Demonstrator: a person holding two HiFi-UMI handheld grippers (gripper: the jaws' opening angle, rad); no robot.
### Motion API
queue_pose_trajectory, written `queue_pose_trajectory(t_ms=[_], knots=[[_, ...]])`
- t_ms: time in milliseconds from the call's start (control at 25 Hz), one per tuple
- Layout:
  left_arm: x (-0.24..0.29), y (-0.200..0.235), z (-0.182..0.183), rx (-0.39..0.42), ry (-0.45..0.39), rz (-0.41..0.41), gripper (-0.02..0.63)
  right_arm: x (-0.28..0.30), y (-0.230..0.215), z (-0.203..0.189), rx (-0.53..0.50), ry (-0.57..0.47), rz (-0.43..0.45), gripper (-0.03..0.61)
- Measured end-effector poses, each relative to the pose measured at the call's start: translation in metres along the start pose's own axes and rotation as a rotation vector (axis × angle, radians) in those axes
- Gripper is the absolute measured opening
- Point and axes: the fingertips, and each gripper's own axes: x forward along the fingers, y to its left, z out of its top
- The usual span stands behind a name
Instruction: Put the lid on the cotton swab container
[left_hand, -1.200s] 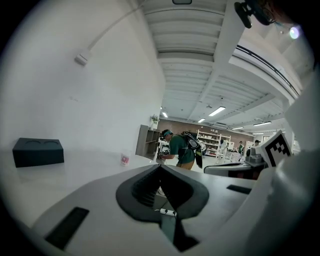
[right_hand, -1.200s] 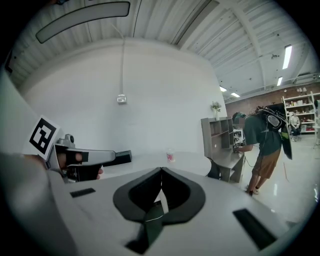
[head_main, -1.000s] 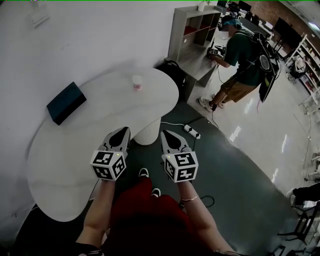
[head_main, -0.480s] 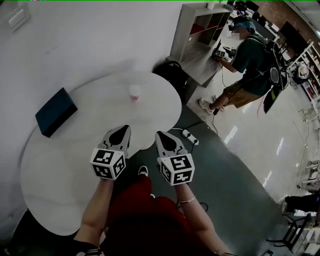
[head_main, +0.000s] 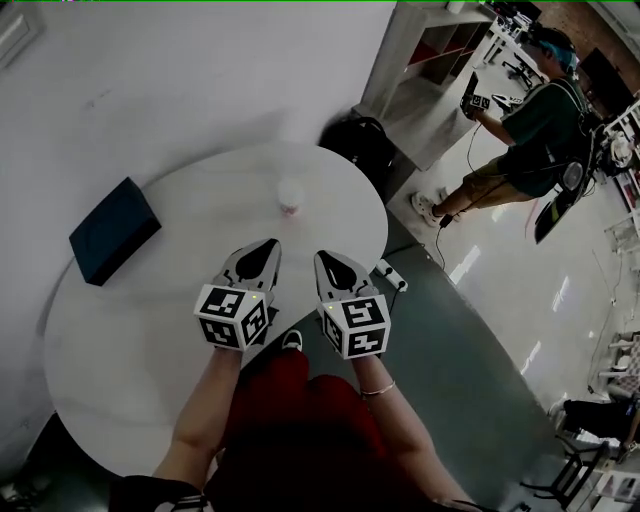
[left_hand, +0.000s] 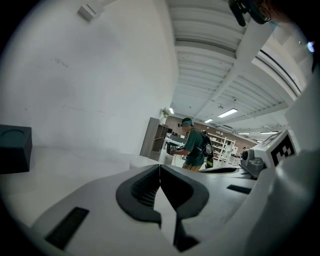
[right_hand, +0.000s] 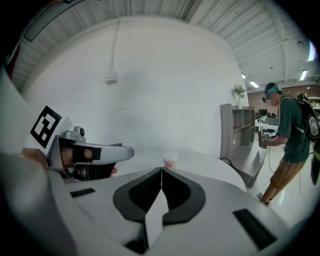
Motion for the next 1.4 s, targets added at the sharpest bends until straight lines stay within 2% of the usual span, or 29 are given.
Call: queue_pose_trajectory(t_ms=[120, 480, 640, 960, 1120, 1400], knots=[[0.006, 0.01, 0.004, -0.006, -0.003, 0.001, 0.023, 0.013, -0.003, 0.006, -0.014, 0.006, -0.005, 0.015], [0.018, 0.033, 0.005, -0.049, 0.0, 0.03, 0.025, 0.05, -0.002, 0.015, -0.057, 0.034, 0.065, 0.02], [0.026, 0.04, 0.001, -0.056, 0.013, 0.064, 0.025, 0.065, -0.002, 0.009, -0.057, 0.064, 0.127, 0.082], [0.045, 0.055, 0.004, -0.064, 0.015, 0.158, 0.025, 0.095, -0.018, -0.001, -0.114, 0.146, 0.219, 0.158], [0.05, 0.067, 0.004, -0.087, 0.011, 0.221, 0.025, 0.114, -0.024, -0.002, -0.143, 0.17, 0.264, 0.239], [0.057, 0.079, 0.004, -0.103, 0.008, 0.294, 0.025, 0.141, -0.023, -0.006, -0.192, 0.206, 0.346, 0.265]])
